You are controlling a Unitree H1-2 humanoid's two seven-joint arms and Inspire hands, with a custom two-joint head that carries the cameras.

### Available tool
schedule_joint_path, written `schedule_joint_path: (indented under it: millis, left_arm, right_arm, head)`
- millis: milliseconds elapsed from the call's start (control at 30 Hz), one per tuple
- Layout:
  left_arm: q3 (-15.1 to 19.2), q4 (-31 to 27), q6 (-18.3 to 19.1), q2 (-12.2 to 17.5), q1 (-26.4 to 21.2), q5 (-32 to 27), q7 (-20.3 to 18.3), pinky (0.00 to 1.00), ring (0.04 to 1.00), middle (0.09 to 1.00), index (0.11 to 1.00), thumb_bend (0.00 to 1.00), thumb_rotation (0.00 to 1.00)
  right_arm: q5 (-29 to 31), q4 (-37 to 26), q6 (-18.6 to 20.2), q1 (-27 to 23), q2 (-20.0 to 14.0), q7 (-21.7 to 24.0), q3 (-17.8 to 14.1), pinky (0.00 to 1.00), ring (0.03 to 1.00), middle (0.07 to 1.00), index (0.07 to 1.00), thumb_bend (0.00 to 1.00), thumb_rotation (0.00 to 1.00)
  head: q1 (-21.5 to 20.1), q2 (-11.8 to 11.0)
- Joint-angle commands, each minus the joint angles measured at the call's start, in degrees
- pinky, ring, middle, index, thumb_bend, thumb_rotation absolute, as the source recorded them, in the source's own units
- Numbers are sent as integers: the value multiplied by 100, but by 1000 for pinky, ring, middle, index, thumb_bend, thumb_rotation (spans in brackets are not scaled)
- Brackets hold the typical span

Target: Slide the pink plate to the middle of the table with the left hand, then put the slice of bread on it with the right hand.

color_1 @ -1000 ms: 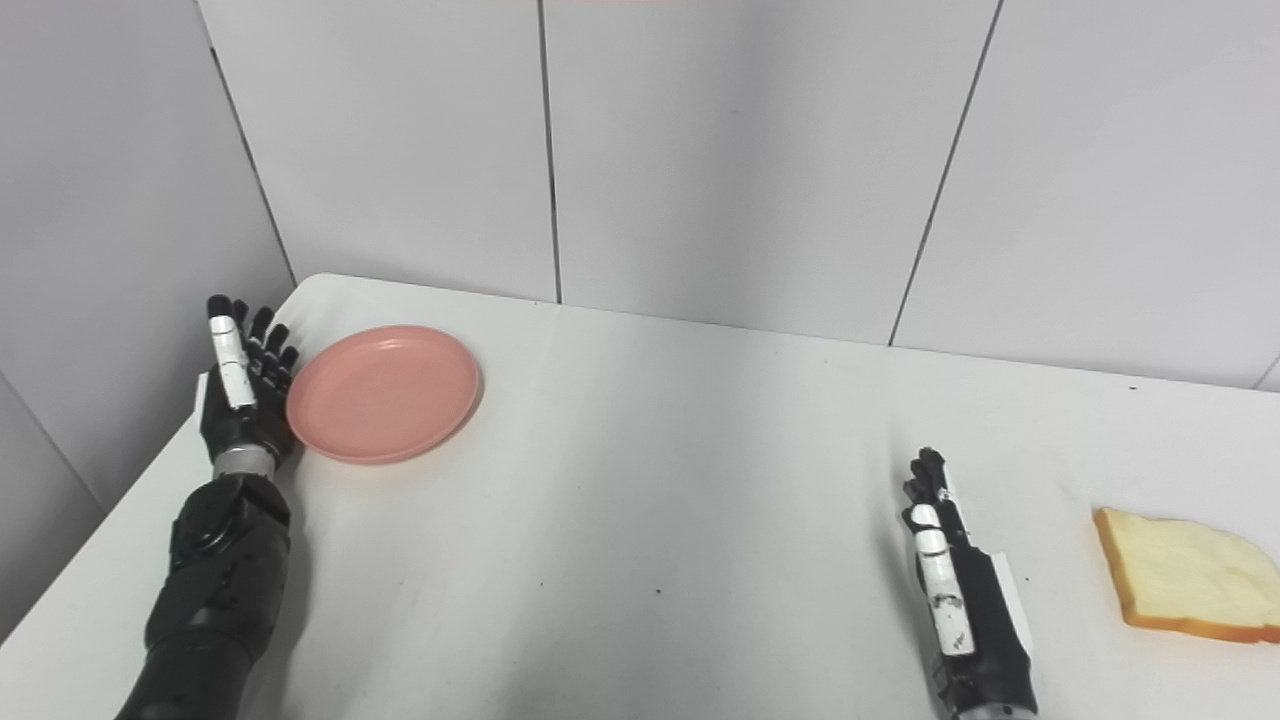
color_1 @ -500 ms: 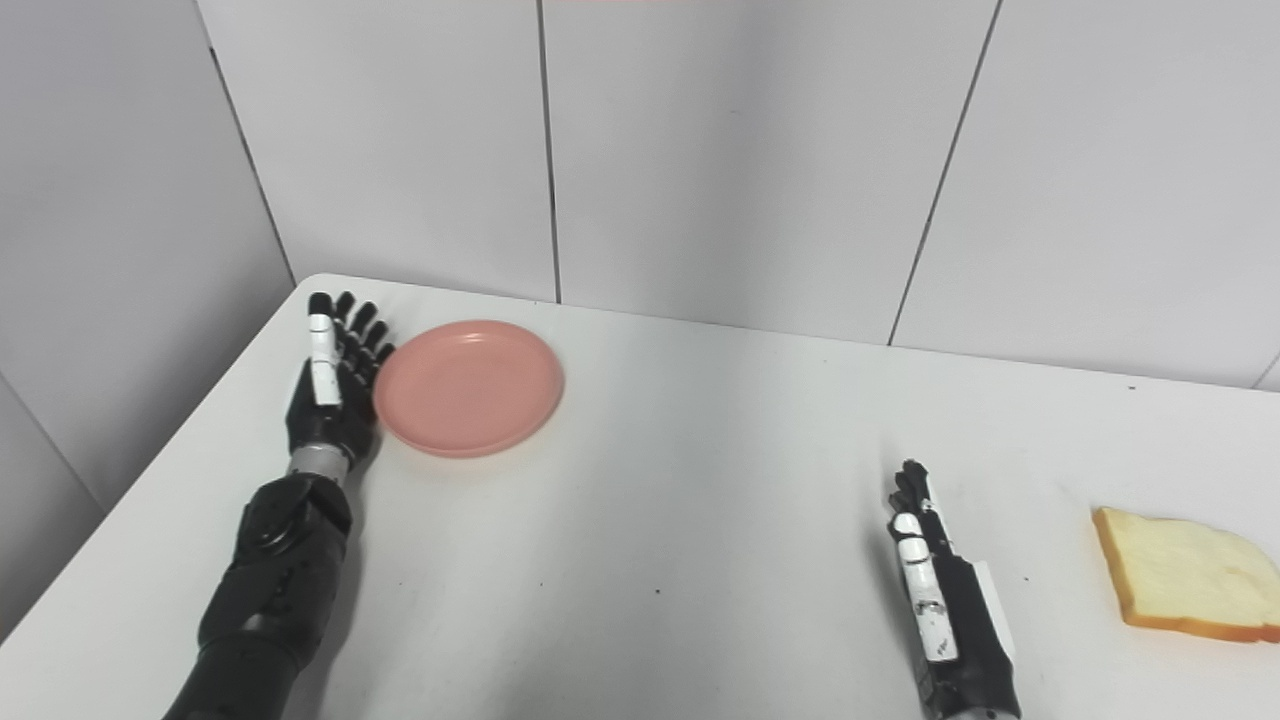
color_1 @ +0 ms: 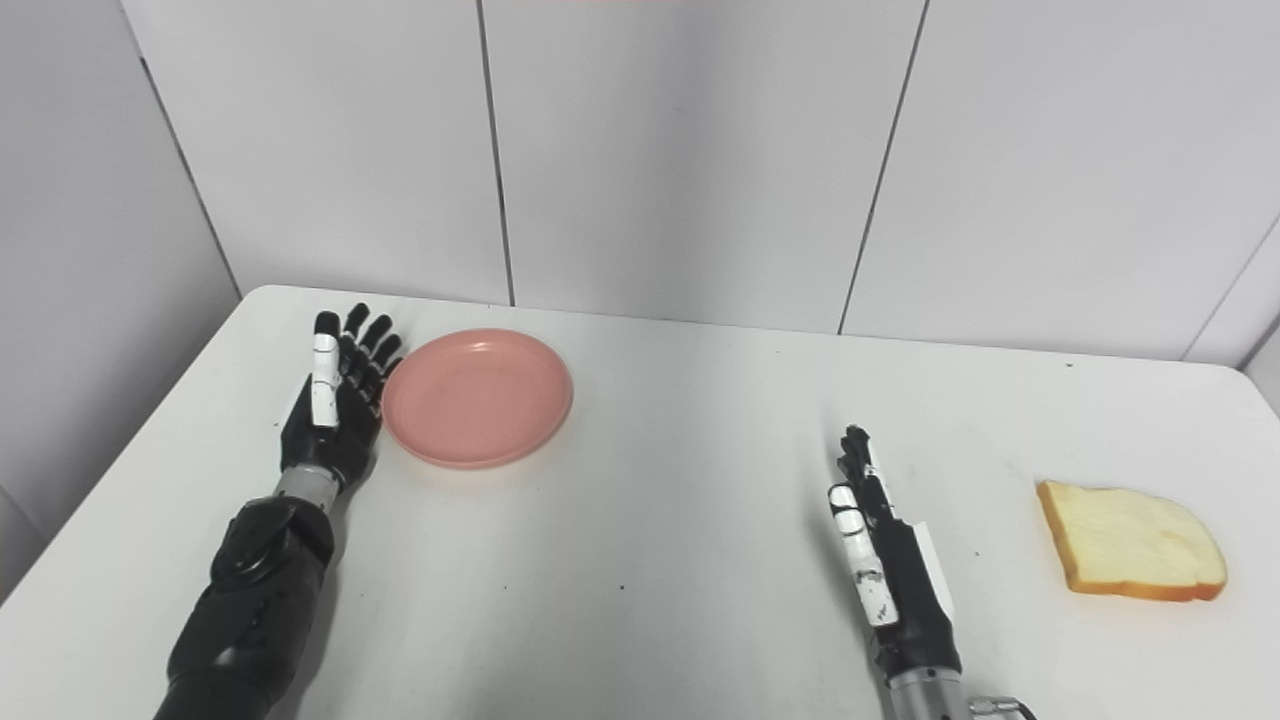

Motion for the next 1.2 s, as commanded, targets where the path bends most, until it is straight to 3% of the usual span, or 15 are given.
schedule_joint_path:
  millis: [0,167,633,1167]
  left_arm:
    - [-42,-30,148,-6,3,71,-52,970,977,974,977,912,923]
    - [-47,-58,161,-12,-1,-1,-161,964,970,971,980,927,921]
    - [-169,-799,812,-146,-55,-13,-274,951,956,963,973,939,900]
    - [-813,-1807,1527,-676,110,338,-260,972,973,975,985,898,959]
  right_arm:
    - [-75,172,-353,38,75,-113,38,989,999,1000,1000,222,1000]
    - [-48,283,-430,22,60,-71,44,992,1000,1000,1000,265,1000]
    - [-104,426,-626,-1,127,-194,66,982,992,1000,1000,345,1000]
    - [-176,239,-473,36,171,-262,71,955,977,994,995,359,1000]
  head:
    - [-30,4]
    - [-101,37]
    - [-316,256]
    - [-408,506]
